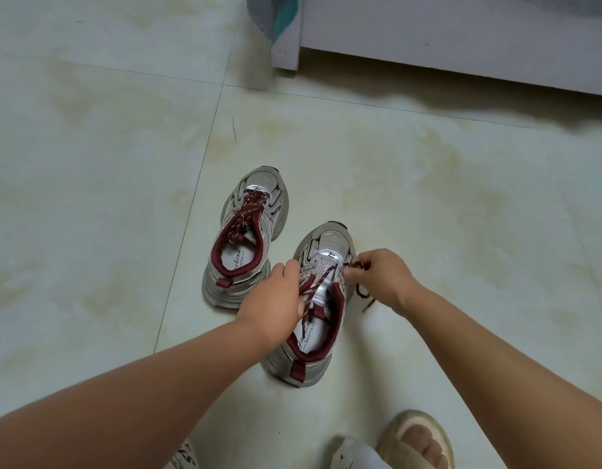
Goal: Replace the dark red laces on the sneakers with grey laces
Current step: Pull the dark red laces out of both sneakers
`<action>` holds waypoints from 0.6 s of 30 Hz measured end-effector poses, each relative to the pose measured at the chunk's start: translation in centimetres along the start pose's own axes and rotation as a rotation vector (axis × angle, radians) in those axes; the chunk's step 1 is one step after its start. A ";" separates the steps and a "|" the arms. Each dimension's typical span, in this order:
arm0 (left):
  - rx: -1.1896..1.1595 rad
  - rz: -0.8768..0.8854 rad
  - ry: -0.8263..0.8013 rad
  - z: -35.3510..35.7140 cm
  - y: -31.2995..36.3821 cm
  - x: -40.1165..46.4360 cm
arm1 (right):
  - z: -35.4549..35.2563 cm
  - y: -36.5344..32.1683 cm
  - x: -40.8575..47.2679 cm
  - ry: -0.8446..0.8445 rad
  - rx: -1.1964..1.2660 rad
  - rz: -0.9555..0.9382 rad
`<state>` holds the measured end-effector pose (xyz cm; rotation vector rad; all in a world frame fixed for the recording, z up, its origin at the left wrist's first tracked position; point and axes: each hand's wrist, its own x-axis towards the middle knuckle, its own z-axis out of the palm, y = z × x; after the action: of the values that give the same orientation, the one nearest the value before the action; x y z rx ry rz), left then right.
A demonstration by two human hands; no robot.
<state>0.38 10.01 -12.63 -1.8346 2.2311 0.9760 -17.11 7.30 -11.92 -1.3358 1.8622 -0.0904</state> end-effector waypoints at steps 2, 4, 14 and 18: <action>0.000 0.000 -0.003 0.0 0.0 0.0 | -0.8 -0.1 0.1 0.076 0.341 0.000; 0.001 0.001 -0.008 -0.1 0.0 0.0 | -2.3 -0.2 0.1 0.194 0.598 0.019; 0.013 0.006 -0.013 -0.2 0.0 0.0 | -1.5 -0.1 0.8 0.307 0.504 0.084; 0.013 0.001 -0.012 -0.2 0.0 0.0 | 0.7 -0.3 0.6 0.050 -0.033 0.033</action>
<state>0.45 9.89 -12.48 -1.8169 2.2269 0.9674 -16.42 6.98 -12.55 -1.3359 1.9341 -0.0769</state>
